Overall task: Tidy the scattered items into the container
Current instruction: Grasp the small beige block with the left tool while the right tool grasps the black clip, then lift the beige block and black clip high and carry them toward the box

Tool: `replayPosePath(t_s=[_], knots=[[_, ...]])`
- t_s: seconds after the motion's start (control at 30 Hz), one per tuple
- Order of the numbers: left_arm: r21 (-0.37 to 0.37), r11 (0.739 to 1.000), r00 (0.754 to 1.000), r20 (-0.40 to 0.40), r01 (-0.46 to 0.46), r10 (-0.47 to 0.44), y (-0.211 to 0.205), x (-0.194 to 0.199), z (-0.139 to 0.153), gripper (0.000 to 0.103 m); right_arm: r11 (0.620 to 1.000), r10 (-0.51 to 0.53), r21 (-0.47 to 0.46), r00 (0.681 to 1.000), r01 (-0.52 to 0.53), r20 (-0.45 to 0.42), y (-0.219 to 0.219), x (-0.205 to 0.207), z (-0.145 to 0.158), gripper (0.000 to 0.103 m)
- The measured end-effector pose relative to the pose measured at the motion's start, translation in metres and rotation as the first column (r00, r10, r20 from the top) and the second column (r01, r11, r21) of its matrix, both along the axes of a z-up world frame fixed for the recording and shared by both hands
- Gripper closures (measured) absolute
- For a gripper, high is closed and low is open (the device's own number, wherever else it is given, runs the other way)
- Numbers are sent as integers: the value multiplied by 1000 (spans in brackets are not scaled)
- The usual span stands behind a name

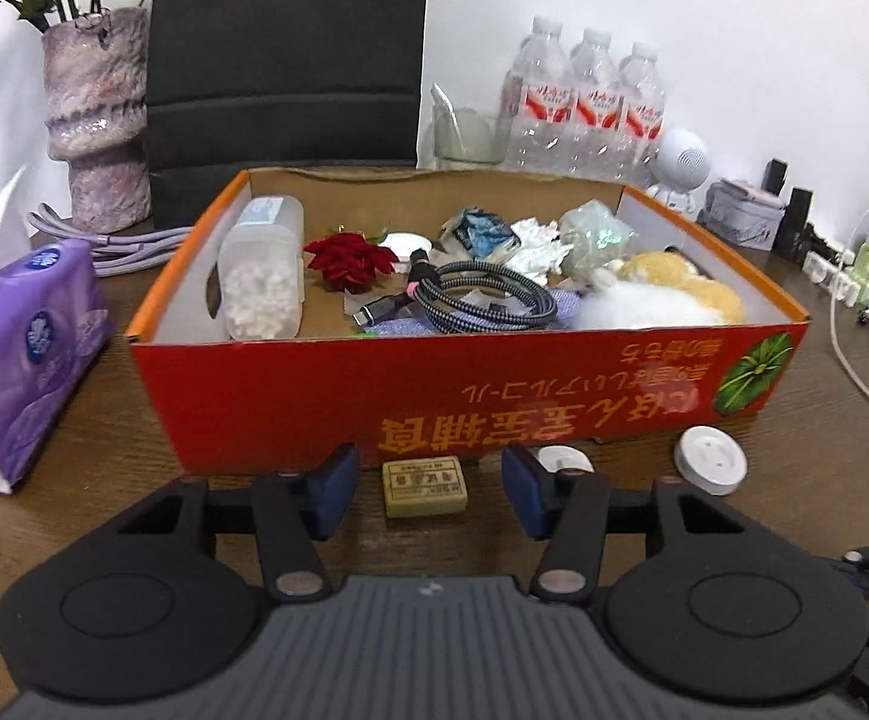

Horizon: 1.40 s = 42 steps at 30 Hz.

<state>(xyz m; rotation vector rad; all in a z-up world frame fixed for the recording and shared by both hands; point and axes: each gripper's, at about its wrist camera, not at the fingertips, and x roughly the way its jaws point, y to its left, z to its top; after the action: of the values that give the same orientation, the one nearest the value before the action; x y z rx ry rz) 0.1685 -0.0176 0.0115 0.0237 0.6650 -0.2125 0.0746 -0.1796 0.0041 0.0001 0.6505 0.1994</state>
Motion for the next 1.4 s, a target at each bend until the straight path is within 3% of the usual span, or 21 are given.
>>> replayPosePath(t_s=[0.13,0.33,0.6,0.77,0.87,1.03,1.23,1.4], knots=[[13,1000,1000,-19,-6,6,-4,5,-6,72,1000,4,-20,1000,-4,7,3,-1,-2,91],[0,1000,1000,4,8,-8,1,-12,-4,72,1000,-1,-14,1000,1,7,-2,-11,-1,88],[-34,999,993,116,-22,25,10,-64,23,72,1000,-1,-12,1000,1,-3,-1,-5,-2,88],[-58,996,986,152,-61,69,16,-100,30,72,999,11,-33,1000,-11,24,6,-9,2,96],[-10,997,970,230,-81,81,13,-132,38,72,1000,6,1,996,-6,87,6,-35,20,96],[-40,991,927,349,-131,137,18,-186,59,72,999,-15,47,970,3,241,2,-91,61,96],[-114,978,837,504,-178,211,20,-258,82,72,998,-13,66,884,-20,467,11,-169,105,96],[-131,980,801,564,-152,200,14,-320,87,72,997,-7,73,833,-40,553,21,-224,107,96]])
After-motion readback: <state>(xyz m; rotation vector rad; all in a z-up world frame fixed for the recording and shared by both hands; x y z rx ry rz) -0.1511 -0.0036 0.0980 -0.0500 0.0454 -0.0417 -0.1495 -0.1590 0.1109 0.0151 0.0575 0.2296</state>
